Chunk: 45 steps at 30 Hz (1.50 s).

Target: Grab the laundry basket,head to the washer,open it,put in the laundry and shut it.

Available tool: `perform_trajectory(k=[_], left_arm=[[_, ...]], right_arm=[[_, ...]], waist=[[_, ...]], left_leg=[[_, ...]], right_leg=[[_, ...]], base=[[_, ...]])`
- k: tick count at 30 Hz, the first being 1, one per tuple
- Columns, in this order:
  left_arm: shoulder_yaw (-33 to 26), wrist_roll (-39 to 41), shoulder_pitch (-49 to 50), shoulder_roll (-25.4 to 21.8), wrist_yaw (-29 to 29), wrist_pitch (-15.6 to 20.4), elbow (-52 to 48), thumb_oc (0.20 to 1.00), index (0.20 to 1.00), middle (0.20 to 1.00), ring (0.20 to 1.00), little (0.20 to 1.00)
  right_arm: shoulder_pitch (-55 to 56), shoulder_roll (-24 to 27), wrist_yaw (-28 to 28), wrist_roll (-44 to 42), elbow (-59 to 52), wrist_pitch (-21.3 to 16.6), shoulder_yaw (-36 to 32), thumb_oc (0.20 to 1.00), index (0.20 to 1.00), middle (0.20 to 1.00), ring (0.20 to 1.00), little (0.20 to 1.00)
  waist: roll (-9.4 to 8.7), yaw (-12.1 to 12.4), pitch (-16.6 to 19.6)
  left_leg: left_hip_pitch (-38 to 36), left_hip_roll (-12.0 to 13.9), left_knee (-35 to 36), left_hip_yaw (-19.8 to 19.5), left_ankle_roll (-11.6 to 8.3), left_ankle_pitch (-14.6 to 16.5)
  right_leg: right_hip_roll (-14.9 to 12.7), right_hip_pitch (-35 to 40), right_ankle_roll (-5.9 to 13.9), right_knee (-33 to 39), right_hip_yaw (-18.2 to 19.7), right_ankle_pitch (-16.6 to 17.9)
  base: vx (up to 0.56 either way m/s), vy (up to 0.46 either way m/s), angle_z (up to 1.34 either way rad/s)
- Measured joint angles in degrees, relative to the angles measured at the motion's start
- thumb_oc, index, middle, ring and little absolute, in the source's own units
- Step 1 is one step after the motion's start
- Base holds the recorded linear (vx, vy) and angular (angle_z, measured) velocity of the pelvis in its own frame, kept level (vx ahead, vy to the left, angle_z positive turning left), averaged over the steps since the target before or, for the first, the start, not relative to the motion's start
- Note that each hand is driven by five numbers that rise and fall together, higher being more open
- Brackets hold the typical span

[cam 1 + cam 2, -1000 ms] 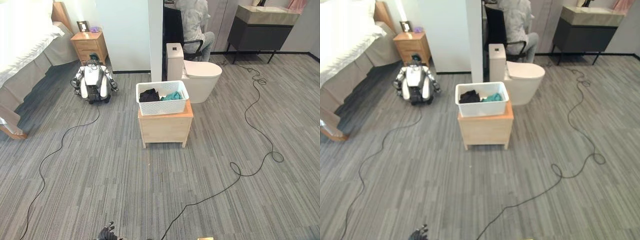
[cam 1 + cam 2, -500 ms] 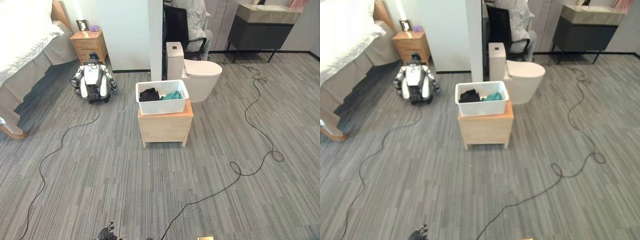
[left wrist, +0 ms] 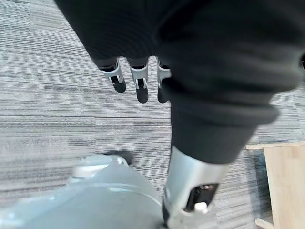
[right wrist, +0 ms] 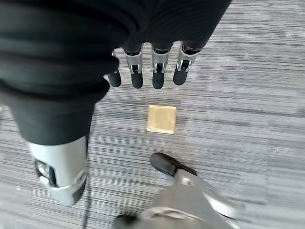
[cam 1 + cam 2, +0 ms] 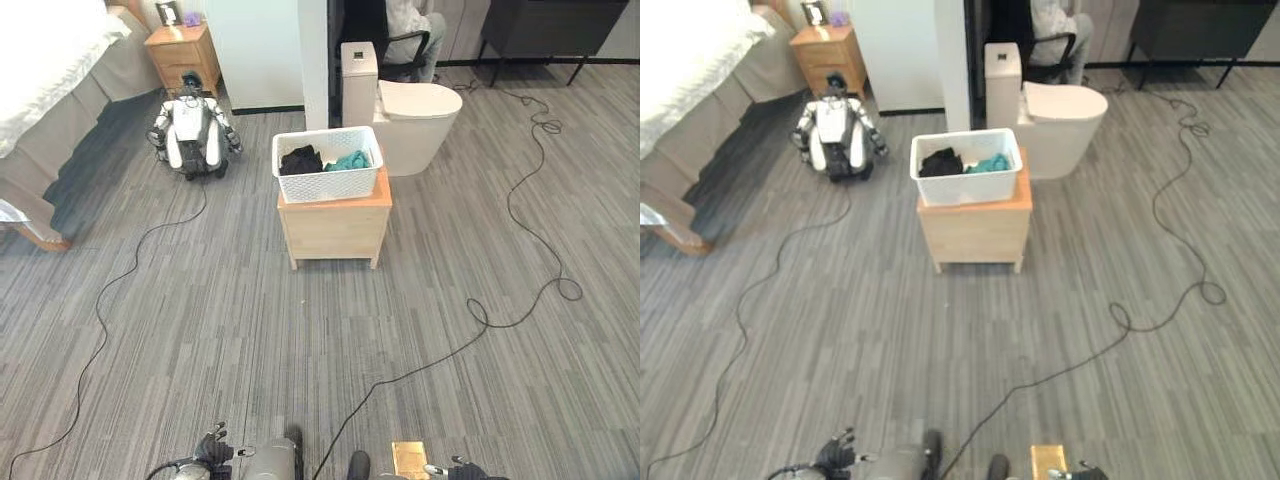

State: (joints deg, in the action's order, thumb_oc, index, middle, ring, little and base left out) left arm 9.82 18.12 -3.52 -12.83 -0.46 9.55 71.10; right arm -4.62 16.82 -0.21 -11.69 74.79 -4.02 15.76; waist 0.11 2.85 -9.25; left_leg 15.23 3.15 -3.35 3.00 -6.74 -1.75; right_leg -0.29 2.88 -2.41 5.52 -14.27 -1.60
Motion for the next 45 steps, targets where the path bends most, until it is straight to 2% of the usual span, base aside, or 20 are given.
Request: perform_trajectory(k=[5, 8, 10, 12, 13, 16, 19, 22, 24, 27, 28, 29, 33, 34, 35, 36, 38, 40, 42, 45], left_arm=[[-0.27, 1.63, 1.32, 0.08, 0.2, -0.1, 0.16, 1.0, 1.0, 1.0, 1.0, 1.0], [-1.93, 1.53, 1.54, 0.09, 0.11, -0.62, 4.59, 1.0, 1.0, 1.0, 1.0, 1.0], [-2.15, 1.45, 3.65, -0.35, 0.09, -1.22, 4.29, 1.0, 1.0, 1.0, 1.0, 1.0], [-1.72, 1.39, 2.73, -0.96, -0.1, -1.33, 2.98, 1.0, 1.0, 1.0, 1.0, 1.0], [-0.6, 1.42, 2.28, -1.17, -0.05, -1.3, 2.14, 1.0, 1.0, 1.0, 1.0, 1.0], [0.48, 1.09, -0.26, -1.95, 0.0, -0.59, 0.78, 1.0, 1.0, 1.0, 1.0, 1.0], [0.37, 1.06, -1.4, -2.66, 0.02, -0.56, 0.68, 1.0, 1.0, 1.0, 1.0, 1.0], [0.0, 1.01, -2.09, -2.31, 0.12, -0.19, 1.09, 1.0, 1.0, 1.0, 1.0, 1.0], [-0.05, 1.0, -2.0, -1.95, 0.19, -0.08, 1.22, 1.0, 1.0, 1.0, 1.0, 1.0], [0.08, 0.99, -0.83, -1.31, 0.18, 0.23, 0.79, 1.0, 1.0, 1.0, 1.0, 1.0], [-0.03, 0.98, 0.01, -0.09, 0.39, 0.34, 1.31, 1.0, 1.0, 1.0, 1.0, 1.0], [-0.14, 0.97, 0.3, 0.45, 0.34, 0.25, 1.97, 1.0, 1.0, 1.0, 1.0, 1.0], [-1.89, 1.0, 3.3, 1.93, 0.24, 0.16, 2.31, 1.0, 1.0, 1.0, 1.0, 1.0], [-3.01, 1.11, 3.32, 1.7, 0.33, 0.21, 2.28, 1.0, 1.0, 1.0, 1.0, 1.0], [-3.18, 1.12, 3.54, 1.41, 0.37, 0.2, 2.26, 1.0, 1.0, 1.0, 1.0, 1.0], [-4.16, 1.71, 2.52, 1.56, 0.8, 0.24, 1.55, 1.0, 1.0, 1.0, 1.0, 1.0], [-4.8, 2.29, 2.29, 0.75, 1.83, 0.24, -0.98, 1.0, 1.0, 1.0, 1.0, 1.0], [-4.49, 2.34, 1.93, -0.3, 2.21, 0.16, -2.88, 1.0, 1.0, 1.0, 1.0, 1.0], [-3.07, 3.5, 3.61, -1.12, 3.41, -0.58, -13.6, 1.0, 1.0, 1.0, 1.0, 1.0], [-2.66, 3.88, 4.34, -2.79, 4.83, -1.23, -29.74, 1.0, 1.0, 1.0, 1.0, 1.0]], right_arm=[[-2.73, -0.3, -0.57, -0.98, -1.11, -0.16, 1.75, 1.0, 1.0, 1.0, 1.0, 1.0], [-1.73, -1.43, 0.31, -0.9, 0.21, -0.25, 1.88, 1.0, 1.0, 1.0, 1.0, 1.0], [1.06, -1.93, 0.75, -0.9, -0.54, -0.2, 2.24, 1.0, 1.0, 1.0, 1.0, 1.0], [2.6, -2.05, 1.52, -0.99, -2.13, -0.09, 1.58, 1.0, 1.0, 1.0, 1.0, 1.0], [3.33, -2.03, 1.65, -1.02, -2.3, -0.04, 0.53, 1.0, 1.0, 1.0, 1.0, 1.0], [4.18, -1.73, 1.58, -1.15, -3.15, -0.16, -1.12, 1.0, 1.0, 1.0, 1.0, 1.0], [3.8, -1.07, 1.55, -1.25, -4.65, -0.82, -2.03, 1.0, 1.0, 1.0, 1.0, 1.0], [3.7, -0.86, 1.61, -2.29, -4.6, -0.96, -3.16, 1.0, 1.0, 1.0, 1.0, 1.0], [3.64, -1.18, 1.6, -2.29, -4.49, -0.84, -4.5, 1.0, 1.0, 1.0, 1.0, 1.0], [5.65, -1.42, 1.64, -2.23, -3.97, -0.78, -4.46, 1.0, 1.0, 1.0, 1.0, 1.0], [6.42, -1.58, 1.8, -2.27, -2.25, -0.81, -5.33, 1.0, 1.0, 1.0, 1.0, 1.0], [6.81, -1.48, 1.64, -2.29, -2.13, -0.16, -5.35, 1.0, 1.0, 1.0, 1.0, 1.0], [5.72, -0.99, 1.59, -3.49, -3.61, -0.09, -5.59, 1.0, 1.0, 1.0, 1.0, 1.0], [5.74, -0.96, 1.51, -4.08, -4.25, -0.45, -5.49, 1.0, 1.0, 1.0, 1.0, 1.0], [5.61, -1.03, 1.47, -4.53, -4.32, -1.12, -5.32, 1.0, 1.0, 1.0, 1.0, 1.0], [5.77, -0.48, 1.01, -6.04, -5.86, -1.58, -7.16, 1.0, 1.0, 1.0, 1.0, 1.0], [4.57, 0.11, -0.13, -8.16, -5.95, -1.76, -7.3, 1.0, 1.0, 1.0, 1.0, 1.0], [3.21, 0.88, -1.24, -9.36, -6.84, -2.07, -7.51, 1.0, 1.0, 1.0, 1.0, 1.0], [4.59, 3.75, -2.07, -10.07, -12.86, -2.04, -8.54, 1.0, 1.0, 1.0, 1.0, 1.0], [5.02, 9.81, -3.59, -9.98, -21.85, -1.18, -12.13, 1.0, 1.0, 1.0, 1.0, 1.0]], waist=[[1.07, 3.24, 0.12], [-0.71, 3.57, 1.91], [-1.86, 3.05, 3.46], [-1.89, 1.31, 3.22], [-1.94, 0.81, 3.24], [-0.56, -0.87, 2.55], [0.18, -1.56, 1.96], [1.21, -3.59, 0.83], [0.92, -5.23, 0.47], [-0.43, -6.01, 1.36], [-1.13, -6.5, 1.87], [-0.46, -6.54, 2.24], [-0.95, -5.43, 3.36], [-1.73, -5.16, 3.58], [-2.38, -4.58, 3.71], [-3.03, -4.18, 3.75], [-4.63, -2.83, 2.83], [-5.66, -2.1, 2.11], [-5.33, -1.95, 0.71], [-1.36, -1.92, -1.28]], left_leg=[[-0.24, 0.88, 6.7, -1.0, -0.79, -4.16], [-1.44, -2.76, -0.62, -1.16, 4.68, -2.05], [-5.81, -4.18, 0.44, 0.45, 9.81, -1.56], [-7.96, -5.61, 0.36, -0.33, 12.09, 1.74], [-9.25, -6.29, 0.99, -0.76, 12.64, 2.21], [-13.7, -6.96, 2.11, -2.6, 9.69, 3.23], [-16.29, -7.47, 2.44, -3.95, 9.94, 4.37], [-20.56, -8.04, 2.66, -6.15, 6.19, 8.31], [-23.79, -8.76, 3.45, -9.31, 8.4, 10.52], [-28.44, -7.96, 3.87, -10.6, 7.39, 13.34], [-30.55, -6.43, 3.67, -11.24, 5.9, 14.73], [-31.27, -4.85, 2.92, -12.57, 4.93, 15.39], [-28.08, -0.96, -11.85, -9.25, 1.05, 12.97], [-24.09, -0.8, -22.84, -8.52, 0.44, 12.21], [-21.46, -0.68, -28.51, -8.68, 0.48, 11.81], [-14.21, -0.86, -40.39, -10.09, 1.7, 3.82], [-9.55, -0.74, -44.46, -10.03, 3.35, 5.71], [-5.21, -0.45, -41.67, -10.31, 2.96, 6.87], [-3.19, 0.34, -27.73, -9.14, 2.74, 7.49], [-2.75, 1.03, -3.36, -8.91, 0.99, 3.8]], right_leg=[[1.27, 1.81, 1.02, -0.07, 4.01, -1.81], [-1.24, 3.05, 2.58, -4.36, 5.1, -6.71], [-5.0, -3.1, 3.83, -23.54, 4.64, -12.84], [-8.42, -11.48, 6.25, -42.06, 4.96, -9.43], [-10.32, -13.23, 6.05, -44.88, 2.88, -9.6], [-12.28, -16.41, 6.19, -39.48, 1.19, -10.16], [-10.48, -17.6, 5.76, -27.0, 0.68, -8.25], [-7.8, -20.07, 8.2, -10.95, 1.74, 0.2], [-7.67, -19.94, 9.54, -1.58, 5.04, 5.95], [-7.48, -19.47, 7.99, -5.33, 4.24, 7.0], [-6.74, -18.86, 6.66, -9.18, 4.79, 11.08], [-5.92, -18.8, 6.04, -11.72, 4.93, 10.86], [-0.5, -13.53, 0.93, -11.54, 3.8, 6.86], [0.27, -11.33, 0.02, -9.61, 4.01, 6.72], [0.78, -9.38, -0.64, -8.29, 4.31, 6.5], [1.61, -7.45, -2.89, -7.1, 4.49, 4.64], [2.08, -4.43, -3.82, -4.84, 5.72, 4.43], [2.0, -2.29, -4.07, -3.88, 6.13, 4.17], [1.83, -0.04, -3.5, -1.98, 6.76, 4.01], [3.21, 1.55, -1.93, -0.58, 7.6, 3.62]], base=[[0.52, 0.22, -0.41], [0.37, 0.228, -0.31], [0.2, 0.201, -0.38], [0.41, 0.206, 0.02], [0.36, 0.076, 0.3], [0.33, -0.035, 0.21], [0.37, -0.139, 0.17], [0.49, -0.195, 0.22], [0.42, -0.187, 0.64], [0.37, -0.243, 0.68], [0.55, -0.398, 0.91], [0.36, -0.297, 0.7], [0.29, -0.368, -0.08], [0.11, -0.208, -0.23], [0.22, -0.344, -0.02], [0.1, -0.131, -0.12], [0.16, -0.09, -0.19], [0.16, 0.012, -0.23], [0.17, 0.108, -0.06], [0.18, 0.103, -0.23]])
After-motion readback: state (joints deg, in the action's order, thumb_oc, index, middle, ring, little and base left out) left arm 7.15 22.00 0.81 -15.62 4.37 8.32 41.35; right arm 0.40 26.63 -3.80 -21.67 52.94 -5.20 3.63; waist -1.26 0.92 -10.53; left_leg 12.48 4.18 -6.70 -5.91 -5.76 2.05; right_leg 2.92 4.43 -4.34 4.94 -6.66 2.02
